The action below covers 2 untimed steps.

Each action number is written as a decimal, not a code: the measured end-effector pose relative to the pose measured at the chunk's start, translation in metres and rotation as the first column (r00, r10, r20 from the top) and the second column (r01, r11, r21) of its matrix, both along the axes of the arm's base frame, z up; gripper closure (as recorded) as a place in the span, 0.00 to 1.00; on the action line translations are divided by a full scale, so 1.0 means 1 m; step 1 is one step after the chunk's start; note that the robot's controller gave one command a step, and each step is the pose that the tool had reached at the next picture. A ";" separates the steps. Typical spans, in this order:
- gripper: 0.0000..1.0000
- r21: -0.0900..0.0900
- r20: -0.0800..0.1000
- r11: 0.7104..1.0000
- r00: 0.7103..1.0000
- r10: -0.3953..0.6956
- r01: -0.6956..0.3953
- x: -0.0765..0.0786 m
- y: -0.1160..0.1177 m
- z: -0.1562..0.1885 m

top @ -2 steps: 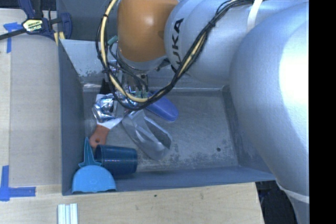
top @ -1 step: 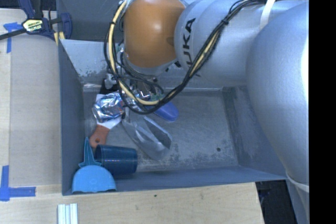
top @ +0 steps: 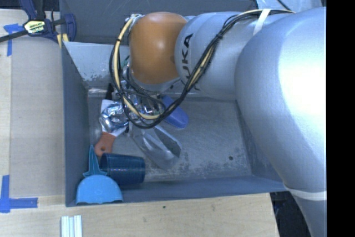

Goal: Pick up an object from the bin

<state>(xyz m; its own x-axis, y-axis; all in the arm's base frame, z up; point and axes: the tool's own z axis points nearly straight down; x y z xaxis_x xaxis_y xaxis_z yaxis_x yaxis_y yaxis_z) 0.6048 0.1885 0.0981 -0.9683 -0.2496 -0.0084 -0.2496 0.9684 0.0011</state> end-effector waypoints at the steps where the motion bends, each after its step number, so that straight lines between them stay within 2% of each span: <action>1: 1.00 -0.001 0.012 0.983 0.983 0.183 -0.183 -0.003 0.011 0.016; 2: 1.00 -0.001 0.011 0.983 0.983 0.181 -0.181 -0.003 0.010 0.015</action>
Offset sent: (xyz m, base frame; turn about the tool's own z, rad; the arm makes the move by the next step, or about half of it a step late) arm 0.0000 0.0000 0.0000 0.0000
